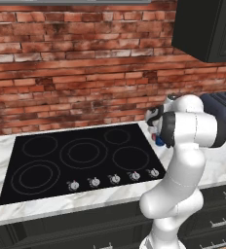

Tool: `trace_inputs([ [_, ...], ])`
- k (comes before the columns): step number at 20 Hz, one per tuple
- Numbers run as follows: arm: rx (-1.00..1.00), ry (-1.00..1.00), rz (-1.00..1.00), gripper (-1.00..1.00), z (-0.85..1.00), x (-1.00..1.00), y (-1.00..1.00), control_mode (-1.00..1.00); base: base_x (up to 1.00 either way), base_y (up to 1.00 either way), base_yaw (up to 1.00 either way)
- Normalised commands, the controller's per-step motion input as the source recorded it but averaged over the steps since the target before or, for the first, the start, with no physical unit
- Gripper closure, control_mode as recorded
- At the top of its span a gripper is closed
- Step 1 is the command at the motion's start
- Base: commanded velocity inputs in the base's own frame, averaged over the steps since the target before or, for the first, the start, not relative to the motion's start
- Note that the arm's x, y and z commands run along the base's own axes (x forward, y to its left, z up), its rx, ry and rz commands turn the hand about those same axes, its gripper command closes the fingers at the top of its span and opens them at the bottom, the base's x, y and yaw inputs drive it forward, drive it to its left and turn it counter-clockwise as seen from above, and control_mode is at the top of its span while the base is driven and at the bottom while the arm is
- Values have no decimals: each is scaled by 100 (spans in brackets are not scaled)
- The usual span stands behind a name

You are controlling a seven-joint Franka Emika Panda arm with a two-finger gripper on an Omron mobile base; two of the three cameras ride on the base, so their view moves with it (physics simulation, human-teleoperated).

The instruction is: Four empty soda cans are scattered around the kitchen. Gather all the cans and cluster them next to the stove for recycling.

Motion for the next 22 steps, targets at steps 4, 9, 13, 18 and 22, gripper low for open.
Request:
trace_inputs([
  [4,0,0,0,100,-9,23,-2,-100,0,0,0],
  [9,0,0,0,100,-24,11,0,-100,0,0,0],
  [13,0,0,0,100,-31,5,0,-100,0,0,0],
  [18,0,0,0,-100,-13,0,0,-100,0,0,0],
  [22,0,0,0,-100,0,0,0,-100,0,0,0],
])
